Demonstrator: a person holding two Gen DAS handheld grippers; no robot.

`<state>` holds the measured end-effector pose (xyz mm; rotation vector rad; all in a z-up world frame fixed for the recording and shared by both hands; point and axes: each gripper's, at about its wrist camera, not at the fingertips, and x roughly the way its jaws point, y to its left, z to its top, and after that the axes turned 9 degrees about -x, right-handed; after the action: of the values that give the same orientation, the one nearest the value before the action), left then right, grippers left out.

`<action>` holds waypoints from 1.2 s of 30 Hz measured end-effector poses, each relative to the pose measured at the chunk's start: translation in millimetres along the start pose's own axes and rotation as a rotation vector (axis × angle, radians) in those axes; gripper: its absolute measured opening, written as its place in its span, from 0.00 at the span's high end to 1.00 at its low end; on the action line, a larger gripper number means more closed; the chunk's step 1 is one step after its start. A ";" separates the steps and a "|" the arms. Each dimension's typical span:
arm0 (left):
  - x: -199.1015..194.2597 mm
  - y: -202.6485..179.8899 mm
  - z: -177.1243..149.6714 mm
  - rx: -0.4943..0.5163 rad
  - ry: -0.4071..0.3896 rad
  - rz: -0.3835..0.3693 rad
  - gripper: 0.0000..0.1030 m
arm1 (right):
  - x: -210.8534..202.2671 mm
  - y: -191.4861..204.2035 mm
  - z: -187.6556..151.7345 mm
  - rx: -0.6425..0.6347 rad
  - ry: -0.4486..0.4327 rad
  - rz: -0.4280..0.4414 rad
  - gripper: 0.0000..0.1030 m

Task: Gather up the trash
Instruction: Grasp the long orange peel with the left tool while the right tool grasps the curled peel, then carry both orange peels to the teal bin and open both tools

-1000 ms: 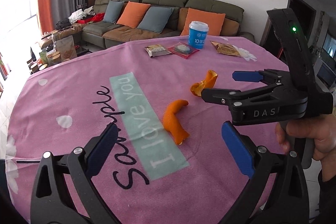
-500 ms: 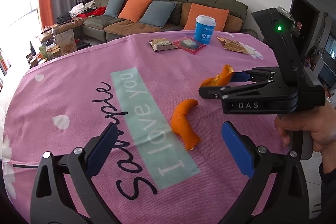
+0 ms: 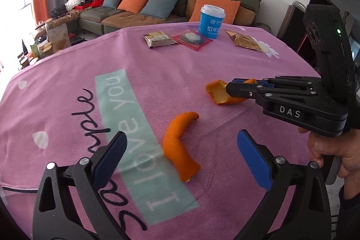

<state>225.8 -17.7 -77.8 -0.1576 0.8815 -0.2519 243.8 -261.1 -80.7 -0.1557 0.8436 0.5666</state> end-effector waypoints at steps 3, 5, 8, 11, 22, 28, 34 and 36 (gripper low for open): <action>11.2 1.2 1.3 -0.025 0.046 -0.020 0.46 | -2.6 -4.9 -3.8 0.021 -0.005 0.008 0.93; 11.6 1.4 1.8 -0.030 0.037 -0.018 0.52 | -4.9 -6.8 -6.3 0.030 -0.010 0.012 0.93; 14.3 2.3 1.4 -0.044 0.039 -0.019 0.76 | -7.7 -8.5 -8.8 0.043 -0.018 0.017 0.93; 12.1 4.7 0.1 -0.051 0.038 -0.034 0.82 | -9.4 -8.9 -10.1 0.053 -0.024 0.022 0.93; -27.3 16.6 -6.4 -0.078 -0.064 -0.033 0.85 | -30.3 5.4 -7.1 0.046 -0.077 0.049 0.93; -67.6 36.3 -11.3 -0.107 -0.143 0.003 0.85 | -41.3 32.0 4.7 -0.007 -0.100 0.063 0.93; -111.5 62.4 -18.1 -0.145 -0.218 0.047 0.85 | -49.9 69.3 19.7 -0.085 -0.120 0.084 0.93; -125.8 70.7 -21.5 -0.157 -0.243 0.064 0.85 | -52.2 82.0 23.9 -0.111 -0.128 0.092 0.93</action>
<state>143.1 84.8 -14.9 -0.2991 0.6631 -0.1011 188.4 -205.2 -18.8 -0.1804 0.6983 0.7033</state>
